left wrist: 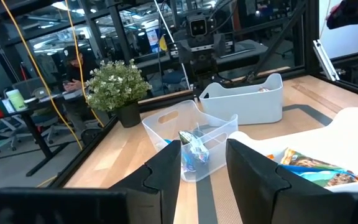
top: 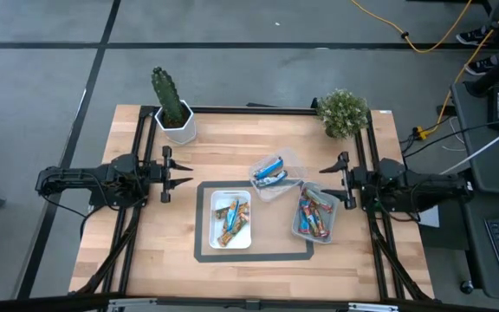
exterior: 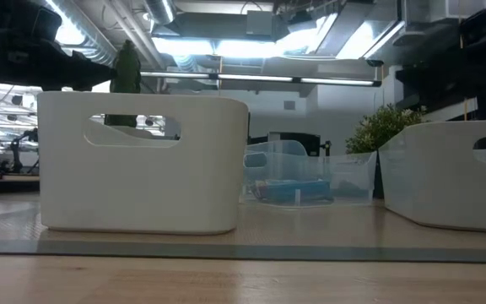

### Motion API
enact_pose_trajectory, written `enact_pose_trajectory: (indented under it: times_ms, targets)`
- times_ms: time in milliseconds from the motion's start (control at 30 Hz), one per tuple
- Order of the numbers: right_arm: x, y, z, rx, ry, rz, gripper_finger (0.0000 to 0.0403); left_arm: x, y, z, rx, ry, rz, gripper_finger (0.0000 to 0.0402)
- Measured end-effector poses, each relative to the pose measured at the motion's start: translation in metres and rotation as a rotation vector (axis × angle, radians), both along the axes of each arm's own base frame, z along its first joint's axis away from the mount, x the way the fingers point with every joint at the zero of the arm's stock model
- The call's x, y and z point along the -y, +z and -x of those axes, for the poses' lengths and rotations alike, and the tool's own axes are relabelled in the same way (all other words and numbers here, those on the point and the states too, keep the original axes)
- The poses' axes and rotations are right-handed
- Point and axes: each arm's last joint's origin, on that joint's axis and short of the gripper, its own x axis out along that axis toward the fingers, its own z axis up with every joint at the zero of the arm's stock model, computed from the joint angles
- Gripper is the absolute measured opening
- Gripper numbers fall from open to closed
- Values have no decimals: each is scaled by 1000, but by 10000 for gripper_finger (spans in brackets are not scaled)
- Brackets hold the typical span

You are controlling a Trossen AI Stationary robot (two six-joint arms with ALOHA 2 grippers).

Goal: Pick and place Granola Bars by type
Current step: Return to Home Position

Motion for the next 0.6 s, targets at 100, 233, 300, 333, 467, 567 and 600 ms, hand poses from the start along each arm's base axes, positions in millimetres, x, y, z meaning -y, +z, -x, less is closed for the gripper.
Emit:
enact_pose_trajectory:
  times_ms: [100, 233, 300, 333, 467, 567, 600]
  targets:
    - [-5, 0, 0, 0, 54, -4, 296, 0, 0, 0, 0, 0, 0, 122]
    - [-7, 0, 0, 1, 71, 7, 296, 0, 0, 0, 0, 0, 0, 122]
    - [-7, 0, 0, 1, 63, 6, 296, 0, 0, 0, 0, 0, 0, 121]
    - [-7, 0, 0, 0, 59, 0, 296, 0, 0, 0, 0, 0, 0, 120]
    - [-7, 0, 0, -5, 60, 2, 296, 0, 0, 0, 0, 0, 0, 120]
    - [-7, 0, 0, -4, 60, 0, 296, 0, 0, 0, 0, 0, 0, 123]
    - [-7, 0, 0, -4, 60, 1, 296, 0, 0, 0, 0, 0, 0, 124]
